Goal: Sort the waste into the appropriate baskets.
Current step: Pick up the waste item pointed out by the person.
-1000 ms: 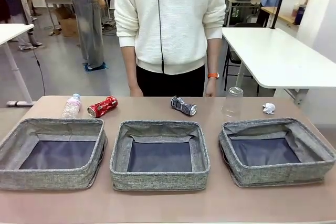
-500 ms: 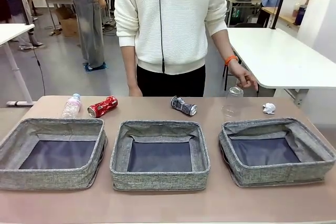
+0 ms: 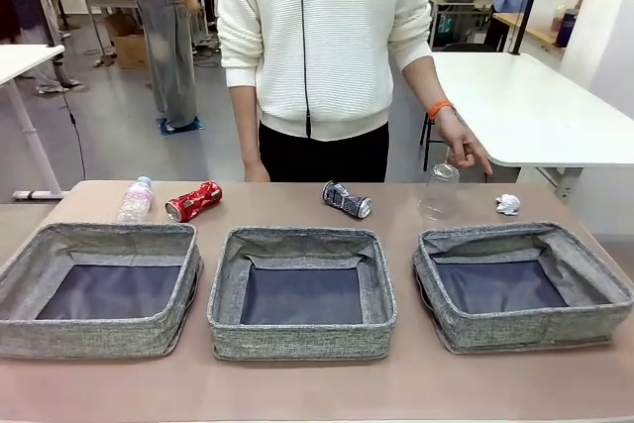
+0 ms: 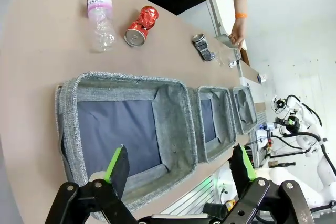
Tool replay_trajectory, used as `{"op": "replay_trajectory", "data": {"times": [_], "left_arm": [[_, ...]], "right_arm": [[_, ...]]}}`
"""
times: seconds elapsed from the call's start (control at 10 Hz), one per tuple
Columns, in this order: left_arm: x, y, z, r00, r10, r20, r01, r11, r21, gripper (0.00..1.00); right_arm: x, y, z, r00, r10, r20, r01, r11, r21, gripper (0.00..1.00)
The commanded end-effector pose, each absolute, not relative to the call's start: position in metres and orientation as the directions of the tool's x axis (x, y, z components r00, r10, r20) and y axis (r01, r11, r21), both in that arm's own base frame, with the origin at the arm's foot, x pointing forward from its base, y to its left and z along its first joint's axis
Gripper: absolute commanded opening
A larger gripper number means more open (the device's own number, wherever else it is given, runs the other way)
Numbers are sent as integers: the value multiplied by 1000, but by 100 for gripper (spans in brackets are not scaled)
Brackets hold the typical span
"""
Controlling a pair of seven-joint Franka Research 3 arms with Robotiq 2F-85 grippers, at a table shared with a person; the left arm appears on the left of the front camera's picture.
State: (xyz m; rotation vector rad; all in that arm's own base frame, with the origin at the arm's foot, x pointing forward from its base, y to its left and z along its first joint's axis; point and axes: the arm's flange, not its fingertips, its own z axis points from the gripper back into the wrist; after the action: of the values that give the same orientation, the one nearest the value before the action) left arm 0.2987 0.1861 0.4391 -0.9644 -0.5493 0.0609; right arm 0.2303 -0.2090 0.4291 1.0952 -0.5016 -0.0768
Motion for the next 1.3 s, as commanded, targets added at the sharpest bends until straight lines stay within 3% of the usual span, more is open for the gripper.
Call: {"op": "replay_trajectory", "data": {"times": [0.0,0.4,0.6,0.8,1.1,1.2], "left_arm": [[301,188,439,850,286,442,220,570,-792,100],[301,188,439,850,286,442,220,570,-792,100],[301,188,439,850,286,442,220,570,-792,100],[301,188,439,850,286,442,220,570,-792,100],[301,188,439,850,286,442,220,570,-792,100],[301,188,439,850,286,442,220,570,-792,100]], "right_arm": [[232,-212,432,876,-299,379,-214,463,860,100],[239,-211,432,903,-253,347,-194,481,855,100],[284,-185,459,885,6,466,-387,566,727,100],[345,-143,492,884,168,436,-408,734,543,100],[396,-106,494,903,284,322,-402,822,404,100],[397,-114,491,878,266,397,-428,807,406,100]]}}
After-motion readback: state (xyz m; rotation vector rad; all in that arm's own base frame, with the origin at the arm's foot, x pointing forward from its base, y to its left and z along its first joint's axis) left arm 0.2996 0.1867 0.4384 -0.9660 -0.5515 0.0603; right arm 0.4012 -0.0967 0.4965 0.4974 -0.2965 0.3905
